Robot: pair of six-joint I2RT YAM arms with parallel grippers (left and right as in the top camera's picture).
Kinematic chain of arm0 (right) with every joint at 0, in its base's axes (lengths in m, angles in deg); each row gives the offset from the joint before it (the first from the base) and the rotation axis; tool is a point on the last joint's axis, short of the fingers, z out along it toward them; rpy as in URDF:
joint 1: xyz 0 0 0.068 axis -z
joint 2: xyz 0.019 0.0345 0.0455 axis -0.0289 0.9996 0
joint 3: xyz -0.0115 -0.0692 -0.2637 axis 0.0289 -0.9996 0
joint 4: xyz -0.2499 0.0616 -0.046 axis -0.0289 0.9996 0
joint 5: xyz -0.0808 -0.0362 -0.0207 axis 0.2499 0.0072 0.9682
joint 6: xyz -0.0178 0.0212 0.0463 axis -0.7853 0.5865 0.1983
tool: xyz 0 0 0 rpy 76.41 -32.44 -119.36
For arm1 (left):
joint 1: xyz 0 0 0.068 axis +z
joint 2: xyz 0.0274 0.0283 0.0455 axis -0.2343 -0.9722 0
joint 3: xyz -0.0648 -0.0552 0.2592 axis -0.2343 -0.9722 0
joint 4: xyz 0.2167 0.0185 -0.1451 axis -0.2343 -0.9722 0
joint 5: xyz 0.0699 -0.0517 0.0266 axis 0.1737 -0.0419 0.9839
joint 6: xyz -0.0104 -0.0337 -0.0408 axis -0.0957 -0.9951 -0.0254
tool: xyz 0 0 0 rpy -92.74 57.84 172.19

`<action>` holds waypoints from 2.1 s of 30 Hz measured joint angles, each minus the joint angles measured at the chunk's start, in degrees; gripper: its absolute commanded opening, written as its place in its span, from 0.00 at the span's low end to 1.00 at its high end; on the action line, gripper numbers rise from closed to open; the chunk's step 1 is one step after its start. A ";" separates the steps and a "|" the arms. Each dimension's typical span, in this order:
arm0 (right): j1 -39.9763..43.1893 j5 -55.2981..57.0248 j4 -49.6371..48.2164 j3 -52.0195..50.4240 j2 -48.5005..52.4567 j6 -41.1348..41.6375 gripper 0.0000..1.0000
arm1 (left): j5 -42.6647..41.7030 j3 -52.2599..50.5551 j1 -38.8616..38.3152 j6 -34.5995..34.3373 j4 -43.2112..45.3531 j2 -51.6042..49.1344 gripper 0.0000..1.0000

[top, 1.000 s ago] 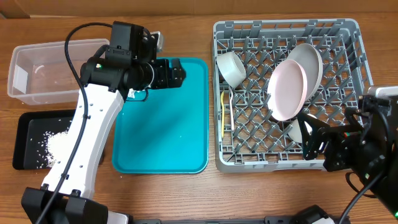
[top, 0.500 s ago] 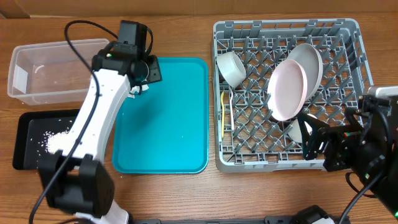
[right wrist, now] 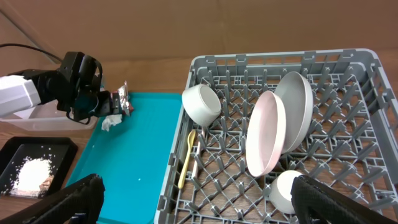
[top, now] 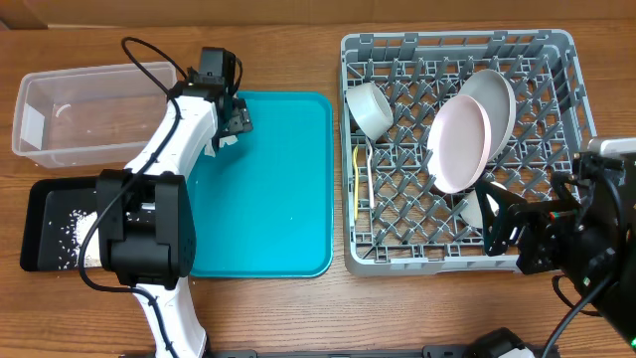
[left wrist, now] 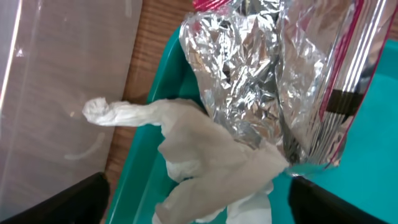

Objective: Sort waste into correct bins and load items into the dishwasher rack
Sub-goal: 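Grasp the crumpled foil on the teal tray with the left gripper, then drop the foil into the clear plastic bin with the left gripper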

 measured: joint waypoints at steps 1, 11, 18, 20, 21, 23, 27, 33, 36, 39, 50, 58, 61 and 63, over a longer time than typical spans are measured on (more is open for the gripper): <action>0.00 0.00 0.00 0.00 0.00 0.02 1.00 | 0.04 0.00 0.00 0.26 0.02 0.00 0.76; 0.00 0.00 0.00 0.00 0.00 -0.02 1.00 | -0.55 0.09 0.00 0.00 -6.84 -3.13 0.04; 0.00 -0.02 0.00 0.00 0.00 0.00 1.00 | -10.32 5.46 0.00 -0.02 -18.95 4.04 0.04; 0.00 0.00 0.00 0.00 0.00 -0.02 1.00 | -10.14 7.21 0.22 0.00 -19.12 8.57 0.04; 0.00 0.00 0.00 0.00 0.00 0.02 1.00 | -9.42 7.65 0.39 0.00 -19.19 10.60 0.04; 0.00 0.00 0.00 0.00 0.00 0.00 1.00 | -6.58 8.24 1.31 -0.04 -19.04 14.73 0.04; 0.00 -0.02 -0.02 0.00 0.00 0.00 1.00 | 0.13 8.74 6.67 -0.07 -14.47 15.96 0.04; 0.00 0.02 0.00 0.00 0.00 -0.02 1.00 | 1.92 8.70 13.42 0.02 -8.04 10.64 0.72; -0.02 0.00 0.04 0.00 0.00 0.00 1.00 | -1.51 9.05 13.35 2.45 -8.76 10.40 0.76; 0.00 0.00 0.00 0.00 0.00 0.00 1.00 | -6.97 11.45 10.14 4.02 -11.43 10.43 0.80; 0.00 0.00 -0.02 0.00 0.00 0.02 1.00 | -5.62 11.72 -0.33 7.32 -4.52 -2.36 0.98; 0.00 -0.02 0.02 0.00 0.00 0.00 1.00 | -5.62 11.72 0.00 7.54 -3.23 -9.66 0.41; 0.00 -0.02 0.00 0.00 0.00 0.02 1.00 | -6.64 11.72 0.00 7.54 -4.13 -10.23 0.04; 0.00 0.00 0.00 0.00 0.00 0.00 1.00 | -8.02 11.76 0.00 7.58 -5.57 -10.23 0.04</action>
